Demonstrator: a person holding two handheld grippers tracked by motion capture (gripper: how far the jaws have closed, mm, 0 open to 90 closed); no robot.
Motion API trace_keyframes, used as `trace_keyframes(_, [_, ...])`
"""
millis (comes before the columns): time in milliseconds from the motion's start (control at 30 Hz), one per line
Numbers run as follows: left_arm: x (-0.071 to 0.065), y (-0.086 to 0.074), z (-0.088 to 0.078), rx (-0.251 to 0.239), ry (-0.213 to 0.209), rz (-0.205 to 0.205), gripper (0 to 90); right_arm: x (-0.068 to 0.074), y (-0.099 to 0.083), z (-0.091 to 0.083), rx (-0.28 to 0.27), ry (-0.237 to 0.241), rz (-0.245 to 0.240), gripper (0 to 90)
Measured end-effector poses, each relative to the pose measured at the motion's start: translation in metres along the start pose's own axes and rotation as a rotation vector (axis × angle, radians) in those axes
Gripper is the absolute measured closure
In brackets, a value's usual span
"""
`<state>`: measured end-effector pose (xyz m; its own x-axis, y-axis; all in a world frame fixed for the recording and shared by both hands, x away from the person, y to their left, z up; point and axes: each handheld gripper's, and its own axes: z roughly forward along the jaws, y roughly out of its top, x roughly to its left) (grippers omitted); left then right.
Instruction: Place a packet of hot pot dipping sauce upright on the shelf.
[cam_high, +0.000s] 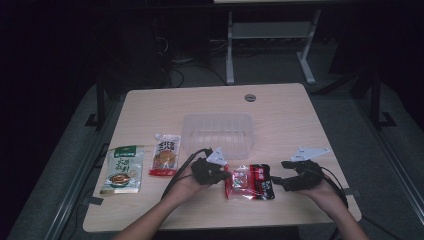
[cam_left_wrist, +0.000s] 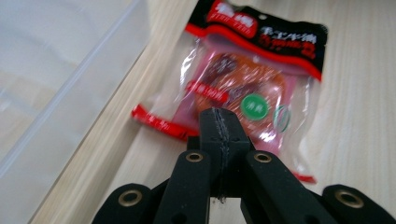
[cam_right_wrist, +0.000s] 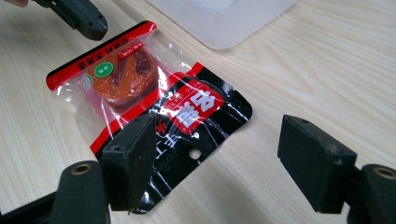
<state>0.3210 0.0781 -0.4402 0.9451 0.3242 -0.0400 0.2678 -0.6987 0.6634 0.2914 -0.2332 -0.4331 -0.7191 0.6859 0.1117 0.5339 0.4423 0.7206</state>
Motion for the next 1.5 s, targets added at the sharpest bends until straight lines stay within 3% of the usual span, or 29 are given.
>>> trace_keyframes(67, [-0.001,0.0,0.003,0.013,0.003,0.008,89.7,0.0,0.0,0.0,0.001,-0.001,-0.001,27.7])
trace_keyframes(100, [-0.001,-0.001,0.006,0.042,0.009,0.028,89.7,0.0,0.0,0.0,0.002,-0.001,-0.002,27.7])
trace_keyframes(167, [-0.001,-0.005,0.011,0.043,-0.001,-0.007,89.7,0.002,0.0,0.0,0.005,0.001,0.004,27.6])
trace_keyframes(333, [0.0,-0.006,0.011,0.062,0.004,0.009,89.8,0.002,-0.002,0.0,-0.001,0.016,0.002,26.1])
trace_keyframes(367, [-0.001,-0.007,0.012,0.053,0.007,-0.008,89.8,0.002,-0.002,0.0,-0.001,0.016,0.002,26.1])
trace_keyframes(467, [0.001,-0.009,0.012,0.08,0.011,0.005,89.8,0.004,-0.001,0.0,-0.005,0.038,0.015,24.8])
trace_keyframes(900, [0.0,-0.01,0.014,0.076,0.012,-0.023,89.8,0.008,0.003,0.015,0.015,0.124,0.078,23.6])
trace_keyframes(1133, [-0.001,-0.01,0.013,0.089,0.022,-0.006,89.9,0.006,0.002,0.03,0.058,0.176,0.123,23.0])
trace_keyframes(1400, [-0.003,-0.01,0.013,0.086,0.041,-0.009,89.9,0.009,0.003,0.038,0.043,0.265,0.138,32.7])
trace_keyframes(1500, [-0.004,-0.01,0.013,0.083,0.046,-0.008,89.9,0.013,0.005,0.038,0.035,0.259,0.114,38.4])
